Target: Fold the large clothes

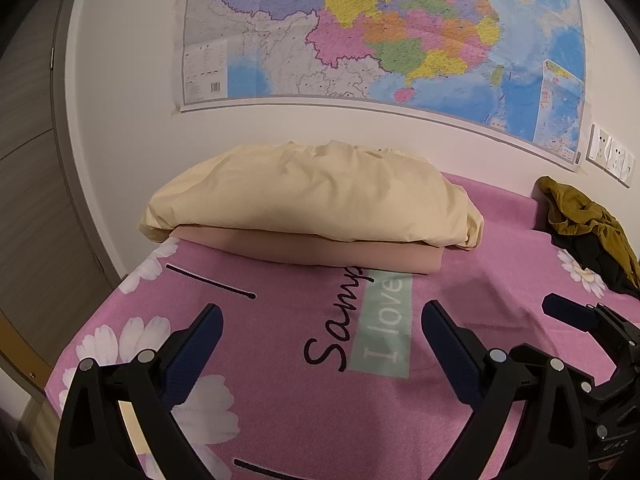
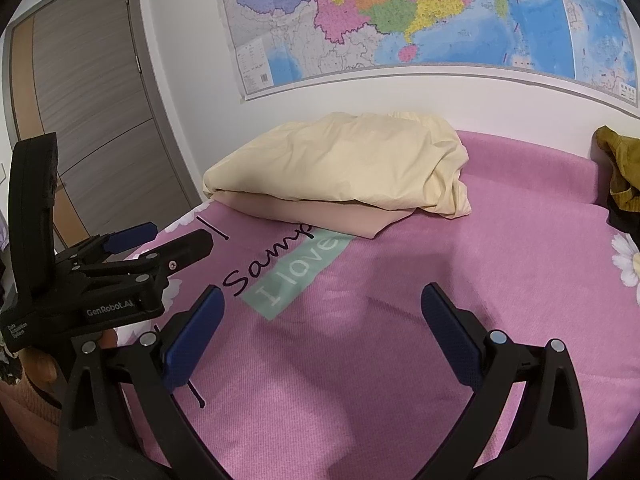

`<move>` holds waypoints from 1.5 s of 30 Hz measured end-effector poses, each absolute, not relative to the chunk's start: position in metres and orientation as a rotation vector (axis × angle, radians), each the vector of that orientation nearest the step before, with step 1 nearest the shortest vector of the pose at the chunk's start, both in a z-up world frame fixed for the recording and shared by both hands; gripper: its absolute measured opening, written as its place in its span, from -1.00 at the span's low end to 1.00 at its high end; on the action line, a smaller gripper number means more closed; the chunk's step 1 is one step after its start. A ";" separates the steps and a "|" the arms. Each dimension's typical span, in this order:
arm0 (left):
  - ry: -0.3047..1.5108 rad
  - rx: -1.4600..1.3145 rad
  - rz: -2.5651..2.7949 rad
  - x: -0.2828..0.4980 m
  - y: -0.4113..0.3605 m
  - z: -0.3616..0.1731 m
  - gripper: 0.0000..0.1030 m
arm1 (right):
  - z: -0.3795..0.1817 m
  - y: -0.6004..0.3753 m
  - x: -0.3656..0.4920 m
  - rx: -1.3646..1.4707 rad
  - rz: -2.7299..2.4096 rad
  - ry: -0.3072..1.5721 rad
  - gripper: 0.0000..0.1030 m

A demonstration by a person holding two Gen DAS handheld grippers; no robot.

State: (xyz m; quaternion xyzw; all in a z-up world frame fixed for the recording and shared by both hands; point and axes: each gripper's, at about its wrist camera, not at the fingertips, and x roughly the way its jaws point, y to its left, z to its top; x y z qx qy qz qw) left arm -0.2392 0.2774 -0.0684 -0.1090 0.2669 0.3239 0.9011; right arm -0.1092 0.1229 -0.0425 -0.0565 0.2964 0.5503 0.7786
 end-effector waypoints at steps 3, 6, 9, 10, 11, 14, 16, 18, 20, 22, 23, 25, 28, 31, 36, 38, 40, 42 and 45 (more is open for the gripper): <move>0.554 -0.227 0.670 -0.239 0.277 -0.069 0.86 | -0.043 0.123 -0.110 -0.122 1.191 0.641 0.89; 0.557 -0.230 0.672 -0.239 0.277 -0.070 0.86 | -0.043 0.123 -0.110 -0.121 1.191 0.643 0.89; 0.558 -0.230 0.670 -0.239 0.278 -0.070 0.86 | -0.043 0.123 -0.110 -0.119 1.190 0.644 0.89; 0.557 -0.229 0.671 -0.240 0.277 -0.070 0.86 | -0.044 0.123 -0.110 -0.120 1.191 0.645 0.89; 0.556 -0.229 0.671 -0.240 0.277 -0.070 0.86 | -0.044 0.123 -0.110 -0.120 1.190 0.645 0.89; 0.557 -0.231 0.671 -0.240 0.277 -0.070 0.86 | -0.044 0.124 -0.110 -0.120 1.191 0.646 0.89; 0.560 -0.229 0.670 -0.240 0.277 -0.071 0.86 | -0.044 0.124 -0.111 -0.121 1.191 0.645 0.89; 0.559 -0.228 0.669 -0.240 0.276 -0.071 0.86 | -0.044 0.124 -0.111 -0.118 1.191 0.648 0.89; 0.562 -0.227 0.667 -0.239 0.277 -0.071 0.86 | -0.044 0.124 -0.111 -0.118 1.190 0.648 0.89; 0.564 -0.228 0.666 -0.239 0.277 -0.072 0.86 | -0.045 0.124 -0.111 -0.118 1.191 0.647 0.89; 0.565 -0.228 0.664 -0.239 0.277 -0.072 0.86 | -0.045 0.124 -0.111 -0.118 1.191 0.647 0.89; 0.567 -0.226 0.665 -0.239 0.276 -0.073 0.86 | -0.045 0.124 -0.111 -0.119 1.191 0.649 0.89; 0.568 -0.225 0.664 -0.238 0.276 -0.073 0.86 | -0.045 0.123 -0.111 -0.122 1.192 0.651 0.89; 0.568 -0.224 0.663 -0.238 0.276 -0.073 0.86 | -0.045 0.123 -0.111 -0.122 1.192 0.651 0.89; 0.570 -0.224 0.662 -0.238 0.276 -0.074 0.86 | -0.045 0.123 -0.111 -0.119 1.194 0.652 0.89; 0.572 -0.223 0.664 -0.237 0.276 -0.074 0.86 | -0.046 0.123 -0.111 -0.119 1.196 0.653 0.89; 0.571 -0.226 0.662 -0.238 0.276 -0.074 0.86 | -0.045 0.123 -0.110 -0.119 1.196 0.653 0.89; 0.572 -0.224 0.663 -0.237 0.276 -0.074 0.86 | -0.046 0.123 -0.110 -0.117 1.196 0.656 0.89; 0.572 -0.223 0.663 -0.237 0.275 -0.074 0.86 | -0.045 0.124 -0.111 -0.119 1.193 0.653 0.89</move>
